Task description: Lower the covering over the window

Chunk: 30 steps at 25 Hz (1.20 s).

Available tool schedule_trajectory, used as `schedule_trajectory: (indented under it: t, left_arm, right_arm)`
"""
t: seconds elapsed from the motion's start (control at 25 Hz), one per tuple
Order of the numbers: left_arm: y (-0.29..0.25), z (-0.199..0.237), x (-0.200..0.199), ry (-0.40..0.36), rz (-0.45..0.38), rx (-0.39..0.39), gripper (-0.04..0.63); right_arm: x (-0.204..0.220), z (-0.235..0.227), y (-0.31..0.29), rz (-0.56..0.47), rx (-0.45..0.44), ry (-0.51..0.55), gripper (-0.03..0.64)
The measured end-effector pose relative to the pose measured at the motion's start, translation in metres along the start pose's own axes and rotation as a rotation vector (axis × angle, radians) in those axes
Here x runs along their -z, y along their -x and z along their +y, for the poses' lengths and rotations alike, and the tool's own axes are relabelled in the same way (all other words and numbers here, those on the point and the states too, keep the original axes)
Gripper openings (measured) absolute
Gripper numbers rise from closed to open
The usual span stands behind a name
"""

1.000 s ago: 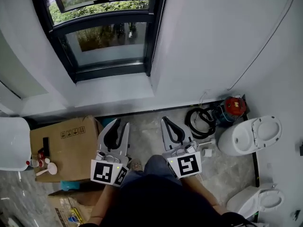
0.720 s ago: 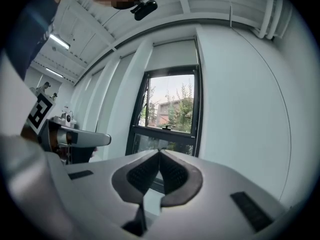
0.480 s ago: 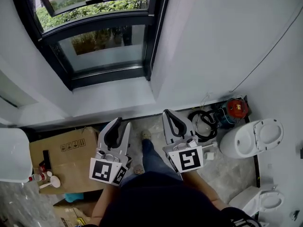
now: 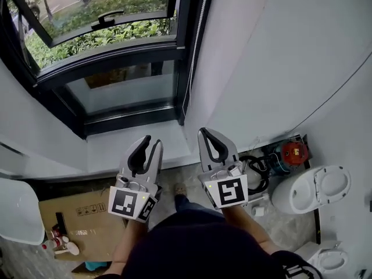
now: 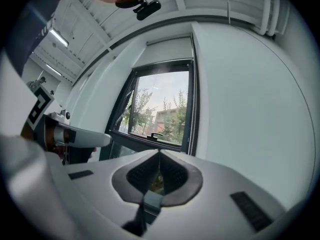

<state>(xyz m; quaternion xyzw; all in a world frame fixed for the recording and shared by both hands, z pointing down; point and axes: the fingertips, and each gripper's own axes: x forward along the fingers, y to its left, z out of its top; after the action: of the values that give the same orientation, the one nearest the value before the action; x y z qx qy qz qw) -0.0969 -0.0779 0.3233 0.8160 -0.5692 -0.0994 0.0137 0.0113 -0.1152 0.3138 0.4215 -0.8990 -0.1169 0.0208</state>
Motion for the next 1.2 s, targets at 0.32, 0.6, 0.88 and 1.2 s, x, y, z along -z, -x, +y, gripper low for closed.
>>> schedule_trajectory:
  t: [0.32, 0.6, 0.88, 1.2]
  left_arm:
    - [-0.091, 0.014, 0.007, -0.022, 0.004, 0.024, 0.091]
    - [-0.132, 0.025, 0.019, 0.02, 0.048, 0.053, 0.091]
    - [-0.18, 0.038, 0.014, 0.048, 0.067, 0.134, 0.091]
    - [-0.226, 0.042, 0.014, 0.02, 0.077, 0.266, 0.091]
  right_arm:
    - [0.012, -0.041, -0.072, -0.04, -0.047, -0.021, 0.012]
    - [0.025, -0.052, -0.097, -0.007, -0.035, -0.086, 0.012]
    - [0.018, -0.056, -0.12, 0.008, -0.006, -0.073, 0.012]
    - [0.013, -0.067, -0.137, 0.015, 0.064, -0.057, 0.012]
